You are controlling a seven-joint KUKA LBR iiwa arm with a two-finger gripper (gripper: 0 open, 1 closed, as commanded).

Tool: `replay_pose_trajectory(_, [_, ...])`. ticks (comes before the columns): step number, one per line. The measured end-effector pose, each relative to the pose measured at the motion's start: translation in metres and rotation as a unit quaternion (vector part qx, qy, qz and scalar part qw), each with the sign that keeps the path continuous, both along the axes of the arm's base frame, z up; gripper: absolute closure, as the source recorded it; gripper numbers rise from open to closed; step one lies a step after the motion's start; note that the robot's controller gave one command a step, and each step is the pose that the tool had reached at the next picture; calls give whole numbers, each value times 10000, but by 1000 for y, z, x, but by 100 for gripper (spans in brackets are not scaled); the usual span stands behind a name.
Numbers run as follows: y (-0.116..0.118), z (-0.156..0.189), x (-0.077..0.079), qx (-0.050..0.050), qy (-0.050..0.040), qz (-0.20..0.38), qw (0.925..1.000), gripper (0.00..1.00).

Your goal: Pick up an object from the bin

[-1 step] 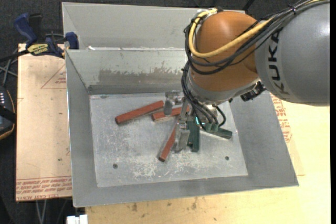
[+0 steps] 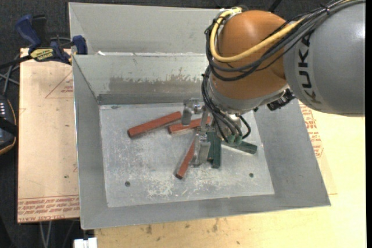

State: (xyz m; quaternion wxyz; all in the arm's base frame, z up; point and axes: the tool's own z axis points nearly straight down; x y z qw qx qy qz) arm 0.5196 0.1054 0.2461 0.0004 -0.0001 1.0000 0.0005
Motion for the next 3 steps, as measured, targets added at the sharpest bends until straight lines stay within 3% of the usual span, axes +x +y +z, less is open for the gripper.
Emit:
replay_pose_trajectory(1, [-16,-40,12,0,-15,810,9967,0])
replay_pose_trajectory(2, [-75,-84,15,-2,-5,1365,9906,0])
replay_pose_trajectory(3, [-71,-90,32,-3,-11,2263,9741,0])
